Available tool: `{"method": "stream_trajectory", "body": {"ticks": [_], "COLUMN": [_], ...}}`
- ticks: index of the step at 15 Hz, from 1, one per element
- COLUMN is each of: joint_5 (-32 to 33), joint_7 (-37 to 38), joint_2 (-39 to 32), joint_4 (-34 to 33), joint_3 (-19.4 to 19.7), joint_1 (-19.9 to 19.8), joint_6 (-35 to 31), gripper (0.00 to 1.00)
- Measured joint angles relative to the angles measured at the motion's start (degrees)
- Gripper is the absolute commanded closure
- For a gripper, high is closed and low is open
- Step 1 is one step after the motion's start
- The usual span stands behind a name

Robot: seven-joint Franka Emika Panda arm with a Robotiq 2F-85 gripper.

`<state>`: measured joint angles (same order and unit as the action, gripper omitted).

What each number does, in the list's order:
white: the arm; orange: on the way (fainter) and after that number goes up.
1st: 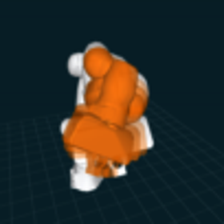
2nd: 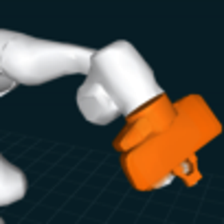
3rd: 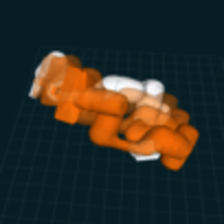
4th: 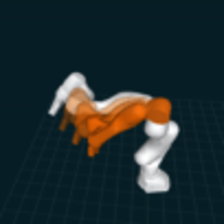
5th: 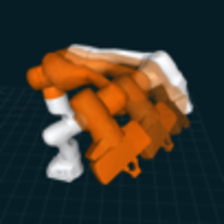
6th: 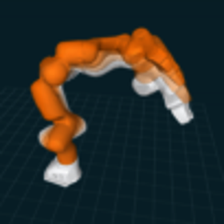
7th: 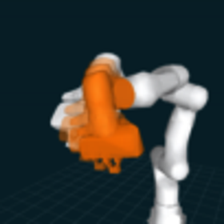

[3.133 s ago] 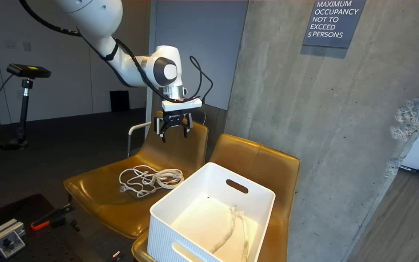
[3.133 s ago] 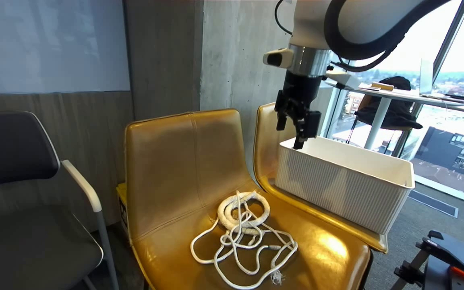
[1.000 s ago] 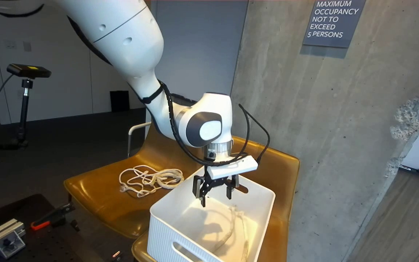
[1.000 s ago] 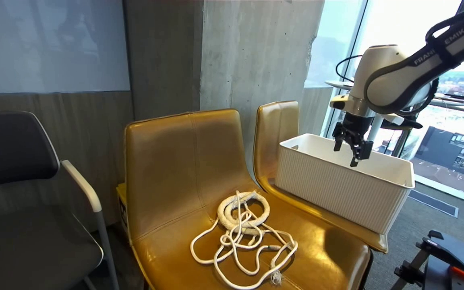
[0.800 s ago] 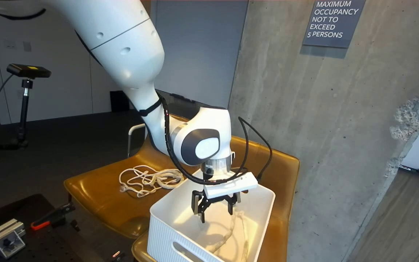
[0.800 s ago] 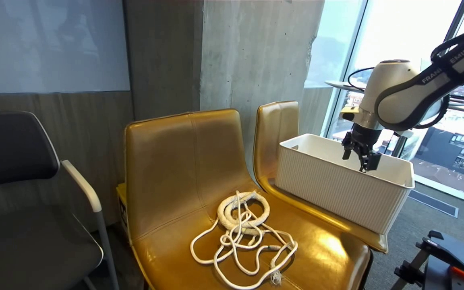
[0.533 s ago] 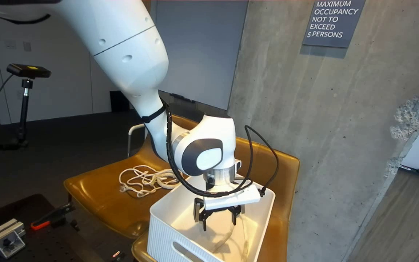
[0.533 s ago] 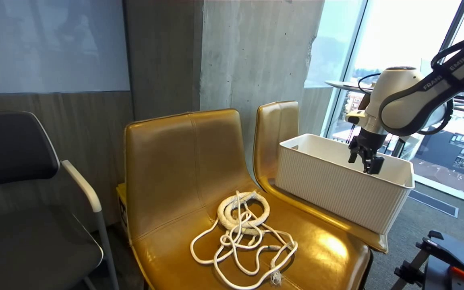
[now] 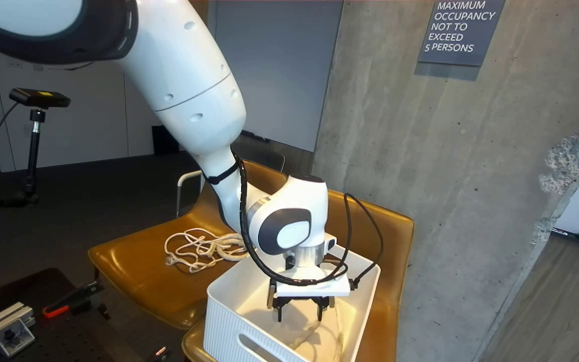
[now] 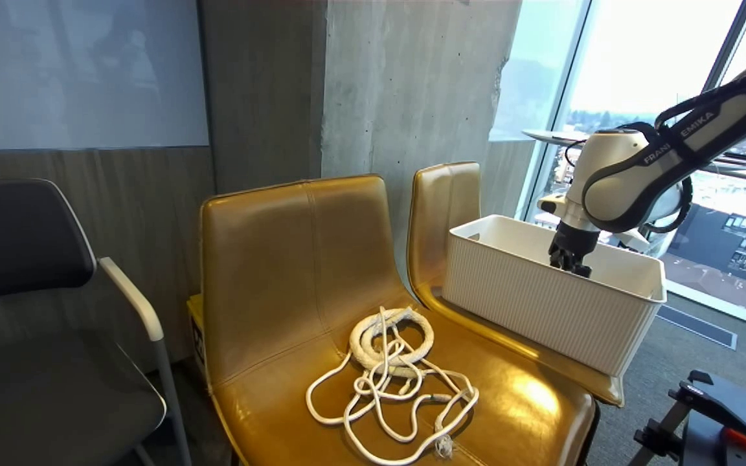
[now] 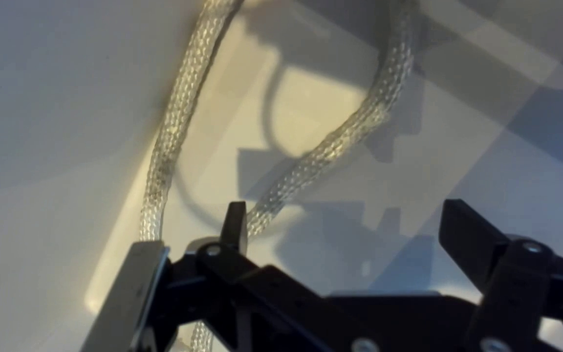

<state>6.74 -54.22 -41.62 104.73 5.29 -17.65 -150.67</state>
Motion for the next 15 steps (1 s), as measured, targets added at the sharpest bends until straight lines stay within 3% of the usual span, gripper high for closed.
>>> {"method": "stream_trajectory", "body": {"ticks": [6,7,8,10,15], "joint_5": [0.0,0.0,0.0,0.02,0.02], "joint_7": [3.78,4.11,4.36,4.73,4.9], "joint_2": [-6.45,-7.39,-8.23,-9.56,-11.26], "joint_4": [-5.98,-6.79,-7.54,-9.02,-12.3], "joint_3": [-0.42,-0.53,-0.61,-0.64,-0.64], "joint_1": [-0.15,-0.15,-0.15,-0.23,-1.24], "joint_6": [3.28,3.74,4.52,5.34,6.74], "gripper": [0.0,0.05,0.26,0.31,0.69]}}
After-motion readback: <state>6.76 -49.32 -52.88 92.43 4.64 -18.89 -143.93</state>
